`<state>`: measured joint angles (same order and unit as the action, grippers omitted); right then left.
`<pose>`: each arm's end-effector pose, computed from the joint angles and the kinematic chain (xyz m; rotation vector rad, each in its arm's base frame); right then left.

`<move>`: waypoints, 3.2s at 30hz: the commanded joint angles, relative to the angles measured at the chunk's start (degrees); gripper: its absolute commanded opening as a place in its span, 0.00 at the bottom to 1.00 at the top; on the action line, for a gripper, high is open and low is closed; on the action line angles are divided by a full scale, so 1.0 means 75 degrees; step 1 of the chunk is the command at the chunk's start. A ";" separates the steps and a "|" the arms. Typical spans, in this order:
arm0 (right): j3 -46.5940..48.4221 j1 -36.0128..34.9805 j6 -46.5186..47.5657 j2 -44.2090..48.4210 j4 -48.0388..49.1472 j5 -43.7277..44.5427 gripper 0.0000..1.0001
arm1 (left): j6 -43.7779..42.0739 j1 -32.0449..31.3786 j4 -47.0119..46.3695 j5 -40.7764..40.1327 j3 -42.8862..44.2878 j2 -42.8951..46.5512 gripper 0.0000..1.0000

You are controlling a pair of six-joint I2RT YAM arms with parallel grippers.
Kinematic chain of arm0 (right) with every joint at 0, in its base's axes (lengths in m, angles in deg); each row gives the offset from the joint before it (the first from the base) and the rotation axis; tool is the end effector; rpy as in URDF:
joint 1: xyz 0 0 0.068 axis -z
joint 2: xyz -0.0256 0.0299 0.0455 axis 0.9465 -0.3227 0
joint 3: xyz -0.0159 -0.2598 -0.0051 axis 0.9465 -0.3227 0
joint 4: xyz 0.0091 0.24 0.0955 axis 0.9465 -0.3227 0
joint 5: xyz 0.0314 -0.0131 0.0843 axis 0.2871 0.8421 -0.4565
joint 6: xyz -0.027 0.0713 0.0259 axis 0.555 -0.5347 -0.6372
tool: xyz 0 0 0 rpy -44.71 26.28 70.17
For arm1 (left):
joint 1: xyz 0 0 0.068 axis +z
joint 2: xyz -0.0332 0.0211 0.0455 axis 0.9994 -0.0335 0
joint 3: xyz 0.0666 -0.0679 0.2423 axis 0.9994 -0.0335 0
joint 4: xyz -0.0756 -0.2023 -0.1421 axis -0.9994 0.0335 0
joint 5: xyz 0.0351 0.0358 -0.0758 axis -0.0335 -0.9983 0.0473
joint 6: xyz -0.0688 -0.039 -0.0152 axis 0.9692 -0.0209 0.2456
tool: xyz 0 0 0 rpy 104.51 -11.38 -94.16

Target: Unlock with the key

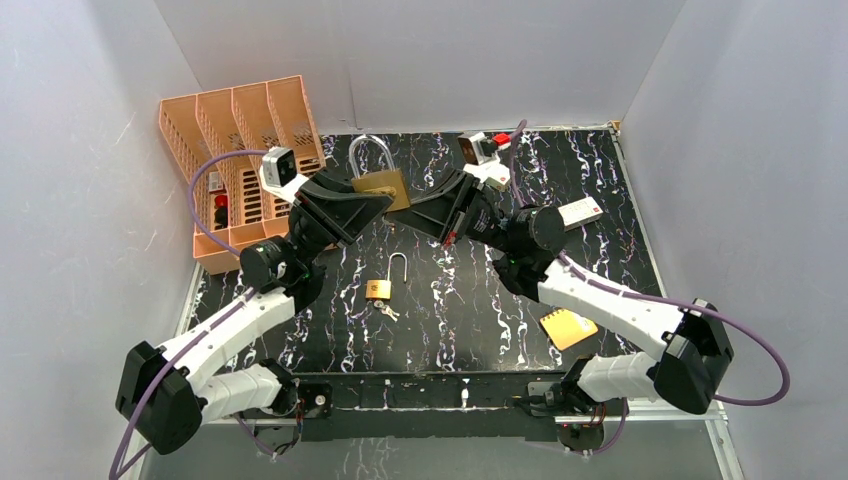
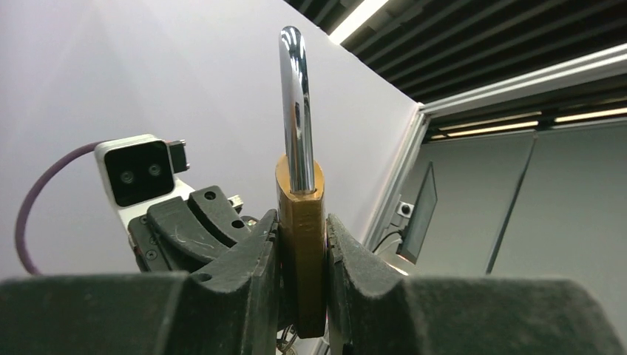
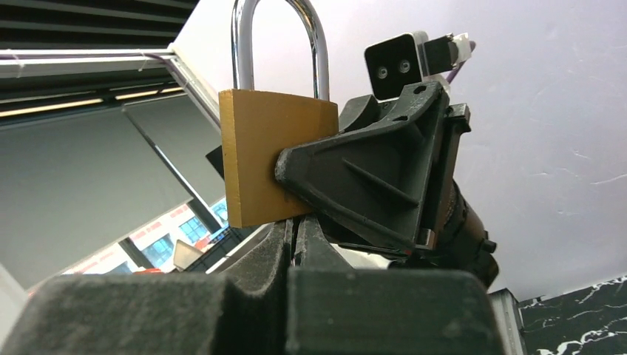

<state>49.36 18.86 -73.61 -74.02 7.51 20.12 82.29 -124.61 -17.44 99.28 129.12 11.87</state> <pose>0.1554 0.2477 0.4426 -0.3276 1.0276 2.1719 0.1531 -0.1480 0.4443 0.2979 0.6205 -1.9416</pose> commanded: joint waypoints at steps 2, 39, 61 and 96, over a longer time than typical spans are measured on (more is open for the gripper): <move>0.0774 -0.0467 -0.0780 0.0031 0.2012 -0.0637 0.00 | 0.0075 0.0008 -0.1487 -0.0157 0.0407 -0.0192 0.00; 0.4849 -0.1298 0.7431 0.1594 -1.1748 0.1968 0.92 | -0.3377 0.0025 0.4612 0.0502 -0.0139 0.2825 0.00; 0.8239 -0.1297 0.8347 -0.1519 -1.4615 0.4132 0.76 | -0.5856 0.0021 0.9499 0.2106 0.1188 0.2374 0.00; 0.8162 -0.1275 0.8393 -0.0850 -1.5060 0.4945 0.64 | -0.7181 0.0020 1.0449 0.2588 0.1207 0.2263 0.00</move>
<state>107.52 9.22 -18.38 -82.69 -109.73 60.86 26.81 -124.52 65.31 111.06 134.85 27.41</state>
